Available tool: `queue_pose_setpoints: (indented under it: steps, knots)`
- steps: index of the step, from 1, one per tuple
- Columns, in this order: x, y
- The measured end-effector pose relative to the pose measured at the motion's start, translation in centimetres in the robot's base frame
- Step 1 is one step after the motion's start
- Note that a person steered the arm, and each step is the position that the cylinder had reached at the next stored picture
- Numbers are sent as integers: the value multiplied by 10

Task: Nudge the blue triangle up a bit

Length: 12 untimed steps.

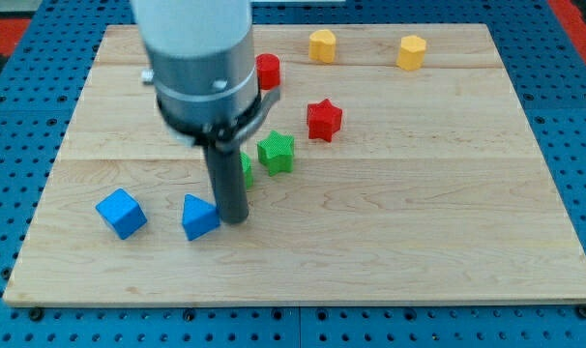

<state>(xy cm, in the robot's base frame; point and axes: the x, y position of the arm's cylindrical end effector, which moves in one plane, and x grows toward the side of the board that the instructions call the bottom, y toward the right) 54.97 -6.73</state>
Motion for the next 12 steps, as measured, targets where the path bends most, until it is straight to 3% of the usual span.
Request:
queue_pose_setpoints:
  steps: [1, 2, 4, 5, 7, 9, 12]
  knots:
    - [49, 21]
    - [49, 22]
    - [35, 102]
    - [17, 108]
    - [-15, 239]
    - [-36, 266]
    - [-32, 244]
